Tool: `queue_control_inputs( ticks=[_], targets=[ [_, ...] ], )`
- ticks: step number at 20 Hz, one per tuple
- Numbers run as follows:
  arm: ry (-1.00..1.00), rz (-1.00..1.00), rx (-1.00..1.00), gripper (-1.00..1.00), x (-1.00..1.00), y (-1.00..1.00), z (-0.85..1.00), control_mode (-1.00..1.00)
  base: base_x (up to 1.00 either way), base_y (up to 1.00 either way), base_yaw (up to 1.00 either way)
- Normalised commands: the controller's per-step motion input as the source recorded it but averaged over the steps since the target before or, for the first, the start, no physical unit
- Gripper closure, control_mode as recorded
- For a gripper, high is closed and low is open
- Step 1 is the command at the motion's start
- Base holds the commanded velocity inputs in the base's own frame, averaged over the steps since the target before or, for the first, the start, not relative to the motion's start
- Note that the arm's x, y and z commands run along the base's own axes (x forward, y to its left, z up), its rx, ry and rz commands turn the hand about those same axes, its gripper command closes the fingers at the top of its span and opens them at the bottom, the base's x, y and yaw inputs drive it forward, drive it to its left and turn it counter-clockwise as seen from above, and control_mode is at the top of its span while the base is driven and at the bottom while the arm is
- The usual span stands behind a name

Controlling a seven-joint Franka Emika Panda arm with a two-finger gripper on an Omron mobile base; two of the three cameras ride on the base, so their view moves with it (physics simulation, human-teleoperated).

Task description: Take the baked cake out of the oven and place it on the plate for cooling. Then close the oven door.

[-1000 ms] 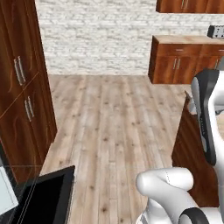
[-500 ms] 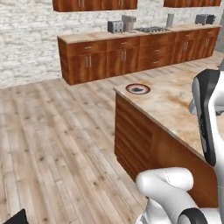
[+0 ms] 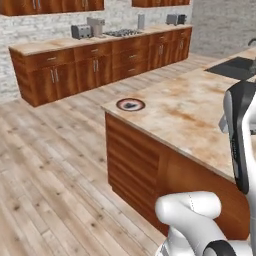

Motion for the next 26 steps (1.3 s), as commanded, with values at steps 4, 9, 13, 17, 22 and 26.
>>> queue_control_inputs(
  ticks=[4, 9, 13, 17, 22, 26],
  targets=[
    [0.0, 0.0, 0.0, 1.0, 0.0, 0.0, 0.0, 1.0, 0.42, 0.8, -0.38],
    [0.0, 0.0, 0.0, 1.0, 0.0, 0.0, 0.0, 1.0, 0.62, 0.67, -0.32],
    [0.0, 0.0, 0.0, 1.0, 0.0, 0.0, 0.0, 1.0, 0.62, 0.58, -0.24],
    [0.0, 0.0, 0.0, 1.0, 0.0, 0.0, 0.0, 1.0, 0.53, 0.69, -0.28],
    [0.0, 0.0, 0.0, 1.0, 0.0, 0.0, 0.0, 1.0, 0.23, 0.77, -0.45],
    [0.0, 0.0, 0.0, 1.0, 0.0, 0.0, 0.0, 1.0, 0.11, 0.79, -0.57]
  ],
)
